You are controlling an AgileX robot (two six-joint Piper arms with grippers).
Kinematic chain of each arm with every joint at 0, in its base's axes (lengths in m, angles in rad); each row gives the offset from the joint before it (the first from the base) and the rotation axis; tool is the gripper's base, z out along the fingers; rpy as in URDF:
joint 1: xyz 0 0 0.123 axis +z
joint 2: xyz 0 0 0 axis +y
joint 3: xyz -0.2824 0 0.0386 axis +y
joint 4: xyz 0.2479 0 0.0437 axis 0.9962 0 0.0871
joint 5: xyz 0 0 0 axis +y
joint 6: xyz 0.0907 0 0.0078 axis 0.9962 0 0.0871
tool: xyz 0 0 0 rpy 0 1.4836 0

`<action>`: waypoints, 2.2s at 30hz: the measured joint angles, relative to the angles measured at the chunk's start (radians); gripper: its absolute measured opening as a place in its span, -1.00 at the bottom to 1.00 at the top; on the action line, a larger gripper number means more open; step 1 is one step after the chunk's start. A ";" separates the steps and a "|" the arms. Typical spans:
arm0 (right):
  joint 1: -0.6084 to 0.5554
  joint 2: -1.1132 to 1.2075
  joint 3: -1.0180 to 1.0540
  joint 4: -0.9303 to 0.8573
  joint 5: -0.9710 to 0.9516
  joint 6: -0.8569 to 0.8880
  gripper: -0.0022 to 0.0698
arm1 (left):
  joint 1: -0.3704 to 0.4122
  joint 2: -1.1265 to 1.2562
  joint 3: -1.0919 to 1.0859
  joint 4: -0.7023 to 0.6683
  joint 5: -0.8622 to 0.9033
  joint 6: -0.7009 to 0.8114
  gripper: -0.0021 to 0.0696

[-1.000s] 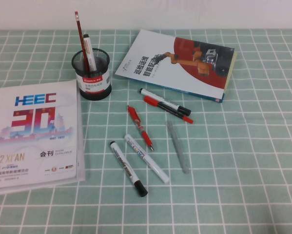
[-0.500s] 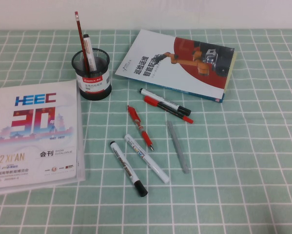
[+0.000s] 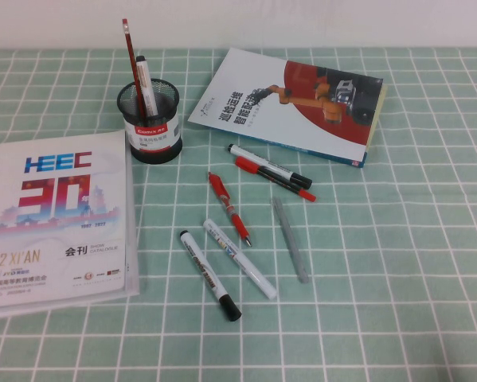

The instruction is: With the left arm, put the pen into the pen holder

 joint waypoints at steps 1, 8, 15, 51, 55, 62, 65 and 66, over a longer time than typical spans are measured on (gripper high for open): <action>0.000 0.000 0.000 0.000 0.000 0.000 -1.00 | 0.000 0.000 0.000 -0.005 -0.025 0.000 -0.94; 0.000 0.000 0.000 0.000 0.000 0.000 -1.00 | 0.000 0.013 -0.007 -0.053 -0.066 -0.022 -0.94; 0.000 0.000 0.000 0.000 0.000 0.000 -1.00 | 0.000 0.298 -0.251 -0.083 0.162 -0.026 -0.94; 0.000 0.000 0.000 0.000 0.000 0.000 -1.00 | -0.232 1.561 -1.215 -0.138 0.967 1.223 -0.94; 0.000 0.000 0.000 0.000 0.000 0.000 -1.00 | -0.272 1.622 -1.278 -0.131 1.039 1.448 -0.94; 0.000 0.000 0.000 0.000 0.000 0.000 -1.00 | -0.344 1.763 -1.398 0.014 1.111 1.569 -0.94; 0.000 0.000 0.000 0.000 0.000 0.000 -1.00 | -0.382 1.831 -1.444 0.082 1.128 1.609 -0.94; 0.000 0.000 0.000 0.000 0.000 0.000 -1.00 | -0.393 1.851 -1.461 0.100 1.133 1.620 -0.94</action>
